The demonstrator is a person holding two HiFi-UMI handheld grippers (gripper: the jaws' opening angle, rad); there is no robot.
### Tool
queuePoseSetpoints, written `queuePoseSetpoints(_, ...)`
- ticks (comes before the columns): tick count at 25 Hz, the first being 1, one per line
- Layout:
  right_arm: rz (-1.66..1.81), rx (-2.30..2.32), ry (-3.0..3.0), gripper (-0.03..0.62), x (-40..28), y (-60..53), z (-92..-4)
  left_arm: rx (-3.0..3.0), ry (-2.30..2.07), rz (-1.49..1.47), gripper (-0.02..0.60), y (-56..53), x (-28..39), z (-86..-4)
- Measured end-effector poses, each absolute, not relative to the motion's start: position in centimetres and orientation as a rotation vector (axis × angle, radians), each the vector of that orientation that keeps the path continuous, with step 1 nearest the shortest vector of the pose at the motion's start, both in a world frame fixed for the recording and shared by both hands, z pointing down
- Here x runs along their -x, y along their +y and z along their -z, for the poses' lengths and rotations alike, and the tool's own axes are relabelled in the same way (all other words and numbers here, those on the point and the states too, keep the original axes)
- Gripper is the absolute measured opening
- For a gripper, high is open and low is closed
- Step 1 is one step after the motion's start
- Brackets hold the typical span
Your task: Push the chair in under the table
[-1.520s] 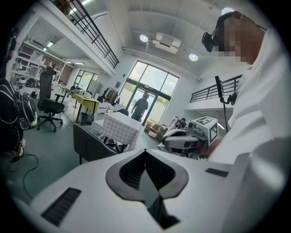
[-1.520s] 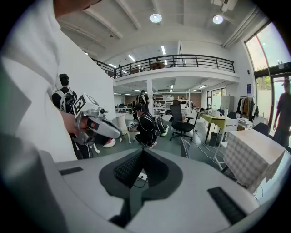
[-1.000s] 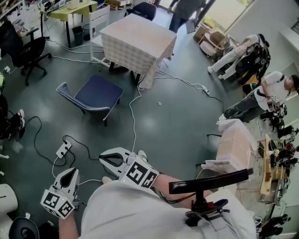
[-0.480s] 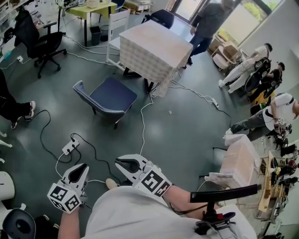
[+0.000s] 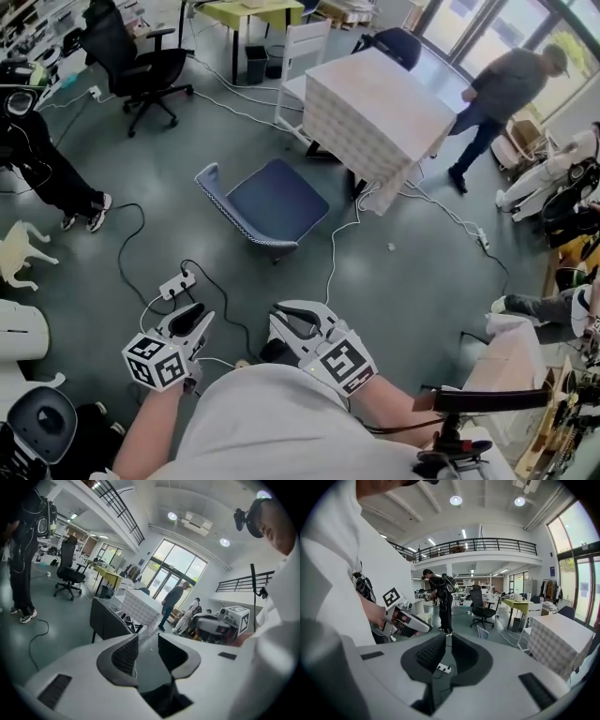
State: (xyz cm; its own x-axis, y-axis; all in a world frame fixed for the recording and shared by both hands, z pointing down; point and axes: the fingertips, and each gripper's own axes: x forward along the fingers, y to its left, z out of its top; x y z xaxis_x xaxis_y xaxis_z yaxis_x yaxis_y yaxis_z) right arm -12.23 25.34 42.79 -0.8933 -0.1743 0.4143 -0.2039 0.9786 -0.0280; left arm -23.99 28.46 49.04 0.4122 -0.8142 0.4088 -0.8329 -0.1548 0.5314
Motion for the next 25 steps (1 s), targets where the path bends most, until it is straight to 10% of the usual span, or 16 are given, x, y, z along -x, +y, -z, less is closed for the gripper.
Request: queuePoseSetpoints(25, -0.215, -0.583, -2.593, 0.101, 9.5, 6.5, -43.4, -1.227, -1.415, -0.072, 0.272, 2.2, 31.4, -66.8)
